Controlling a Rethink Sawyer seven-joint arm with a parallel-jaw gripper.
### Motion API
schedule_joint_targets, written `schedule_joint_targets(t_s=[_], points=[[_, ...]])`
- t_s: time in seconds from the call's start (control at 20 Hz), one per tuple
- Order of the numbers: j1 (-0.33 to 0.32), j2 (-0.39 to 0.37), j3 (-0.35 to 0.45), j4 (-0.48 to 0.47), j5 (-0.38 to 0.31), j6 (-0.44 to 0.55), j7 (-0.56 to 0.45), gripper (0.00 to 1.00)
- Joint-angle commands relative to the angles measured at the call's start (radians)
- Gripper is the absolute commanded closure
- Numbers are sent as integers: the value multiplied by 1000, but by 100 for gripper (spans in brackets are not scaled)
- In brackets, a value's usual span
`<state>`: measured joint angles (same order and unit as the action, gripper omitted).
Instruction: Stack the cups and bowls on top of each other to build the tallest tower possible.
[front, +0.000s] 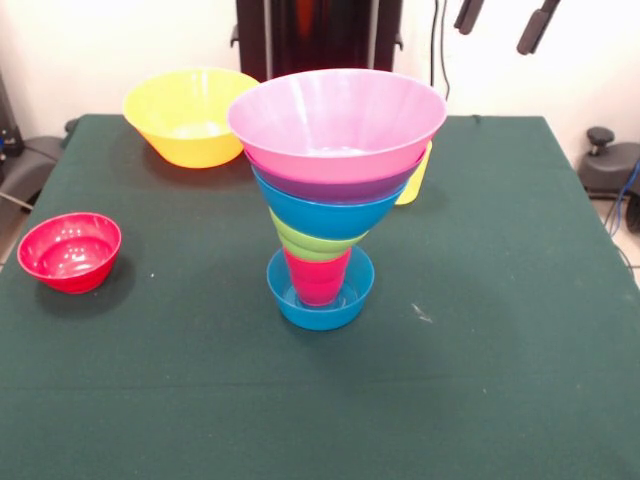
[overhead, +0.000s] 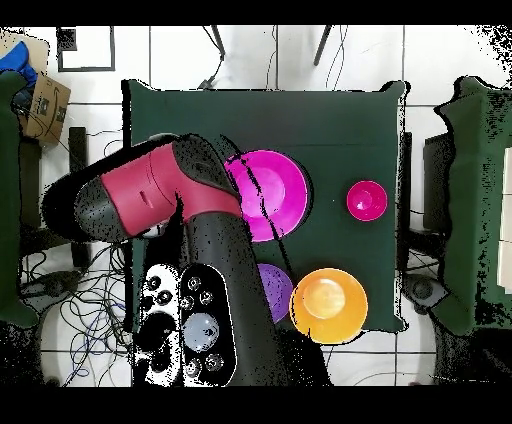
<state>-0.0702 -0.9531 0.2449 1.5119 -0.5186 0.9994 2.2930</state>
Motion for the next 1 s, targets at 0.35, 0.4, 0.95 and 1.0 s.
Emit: schedule_joint_targets(t_s=[0.35,0.4,0.95,1.0], points=[[-75,-26,113,117,105,-53,-153,0],[-70,-20,110,117,95,-56,-149,0],[-27,36,88,185,71,-176,-55,0],[-24,41,87,192,70,-189,-49,0]])
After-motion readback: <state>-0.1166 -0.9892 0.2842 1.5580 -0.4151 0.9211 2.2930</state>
